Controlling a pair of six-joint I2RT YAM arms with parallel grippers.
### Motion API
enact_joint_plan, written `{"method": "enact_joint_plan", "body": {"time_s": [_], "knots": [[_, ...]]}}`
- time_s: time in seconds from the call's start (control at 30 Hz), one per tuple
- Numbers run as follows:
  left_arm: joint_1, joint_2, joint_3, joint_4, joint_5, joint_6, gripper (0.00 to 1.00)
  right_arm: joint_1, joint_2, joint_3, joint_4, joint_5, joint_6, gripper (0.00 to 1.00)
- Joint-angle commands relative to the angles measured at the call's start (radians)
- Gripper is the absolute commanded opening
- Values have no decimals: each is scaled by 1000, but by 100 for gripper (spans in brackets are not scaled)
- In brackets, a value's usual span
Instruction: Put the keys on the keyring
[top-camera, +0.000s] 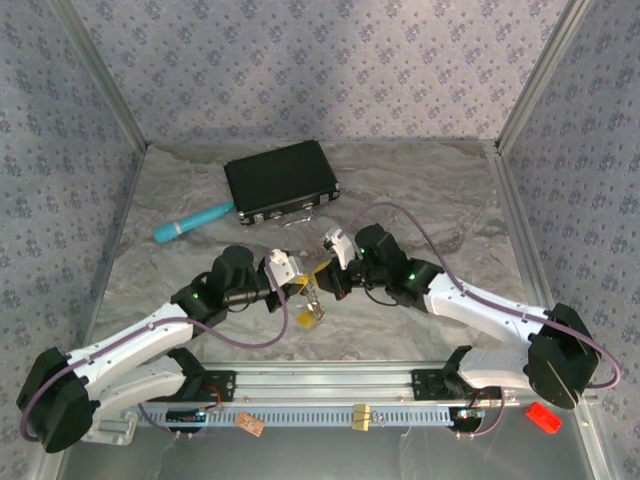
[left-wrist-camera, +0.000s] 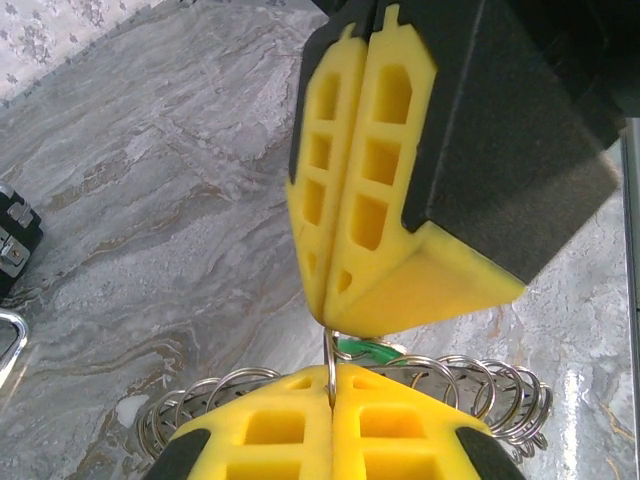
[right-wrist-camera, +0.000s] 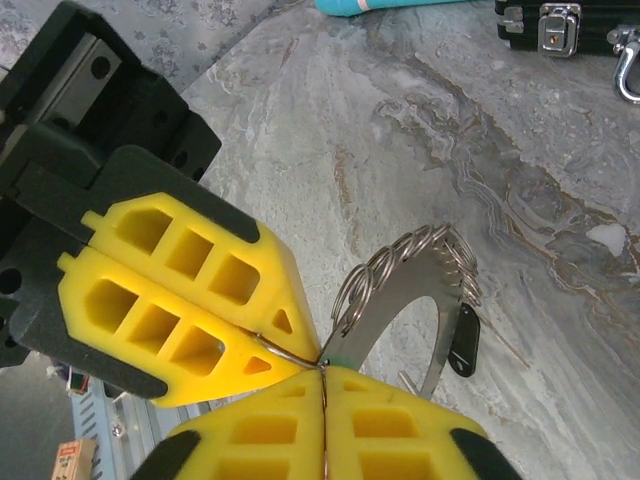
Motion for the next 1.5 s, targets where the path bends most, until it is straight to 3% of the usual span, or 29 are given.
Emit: {"method": "enact_joint_plan", "body": {"time_s": [0.0, 0.17, 0.27, 0.4, 0.57, 0.7, 1.0, 1.3, 1.47], "knots": [[-18, -46, -18, 136, 42, 45, 0, -23, 7, -4, 1, 15, 4, 21], [-18, -49, -57, 215, 35, 100, 0, -55, -42, 9, -57, -45, -58, 41], [-17, -42, -86, 289, 50, 104, 0, -72, -75, 27, -123, -86, -180, 43], [-15, -29, -118, 386, 86, 112, 0, -76, -130, 15, -183, -75, -456, 43], [-13, -19, -131, 431, 135, 140, 0, -83, -187, -50, -89, -120, -728, 41], [-12, -21, -127, 415, 136, 165, 0, -81, -156, -30, -87, -189, -705, 35], [-12, -22, -121, 389, 133, 191, 0, -62, -132, -47, -25, -171, -609, 28], [-12, -35, -122, 396, 121, 193, 0, -57, -98, -34, -38, -174, -604, 14], [-12, -38, -125, 397, 121, 193, 0, -61, -92, -29, -53, -164, -600, 0]]}}
